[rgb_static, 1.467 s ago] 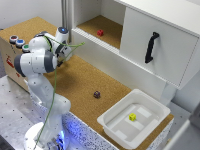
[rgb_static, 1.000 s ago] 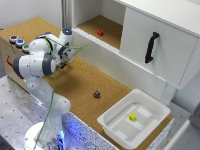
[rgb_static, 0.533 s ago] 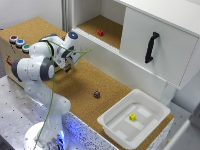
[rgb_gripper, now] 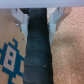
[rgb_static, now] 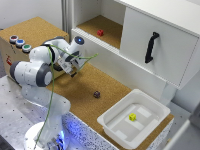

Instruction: Open the drawer

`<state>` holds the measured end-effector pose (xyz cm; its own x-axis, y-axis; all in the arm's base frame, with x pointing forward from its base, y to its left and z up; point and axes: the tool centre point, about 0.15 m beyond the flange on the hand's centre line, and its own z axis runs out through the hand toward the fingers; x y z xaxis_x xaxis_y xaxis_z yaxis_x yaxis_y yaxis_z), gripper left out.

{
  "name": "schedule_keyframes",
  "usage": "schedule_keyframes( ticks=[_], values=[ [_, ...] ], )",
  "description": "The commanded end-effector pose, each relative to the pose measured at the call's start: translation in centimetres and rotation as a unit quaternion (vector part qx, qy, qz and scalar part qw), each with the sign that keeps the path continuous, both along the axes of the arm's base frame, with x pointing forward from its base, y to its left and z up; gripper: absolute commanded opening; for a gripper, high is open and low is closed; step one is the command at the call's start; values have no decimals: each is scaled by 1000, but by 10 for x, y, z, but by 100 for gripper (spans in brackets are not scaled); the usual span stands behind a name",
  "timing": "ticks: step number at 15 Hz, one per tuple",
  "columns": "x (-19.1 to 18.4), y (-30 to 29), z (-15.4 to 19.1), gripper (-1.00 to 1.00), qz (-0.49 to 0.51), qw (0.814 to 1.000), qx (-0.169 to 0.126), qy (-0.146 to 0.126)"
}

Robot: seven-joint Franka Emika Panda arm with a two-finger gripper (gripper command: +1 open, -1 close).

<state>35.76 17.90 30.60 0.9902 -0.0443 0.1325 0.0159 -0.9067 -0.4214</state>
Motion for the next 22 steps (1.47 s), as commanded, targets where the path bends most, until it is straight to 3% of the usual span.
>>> schedule_keyframes(
  ticks=[1, 8, 9, 15, 17, 20, 22],
  values=[
    [6, -53, -31, -100, 2, 1000, 18, -12],
    [7, -82, -26, -100, -4, 1000, 12, -15],
    [6, -86, -25, 100, -5, 1000, 11, -15],
    [0, -90, -12, 100, 36, 999, -13, -15],
    [3, -83, -4, 100, 56, 998, -35, -21],
    [10, -71, 3, 100, 81, 996, -32, -26],
    [20, -54, 9, 100, 133, 988, -81, -17]
  ],
)
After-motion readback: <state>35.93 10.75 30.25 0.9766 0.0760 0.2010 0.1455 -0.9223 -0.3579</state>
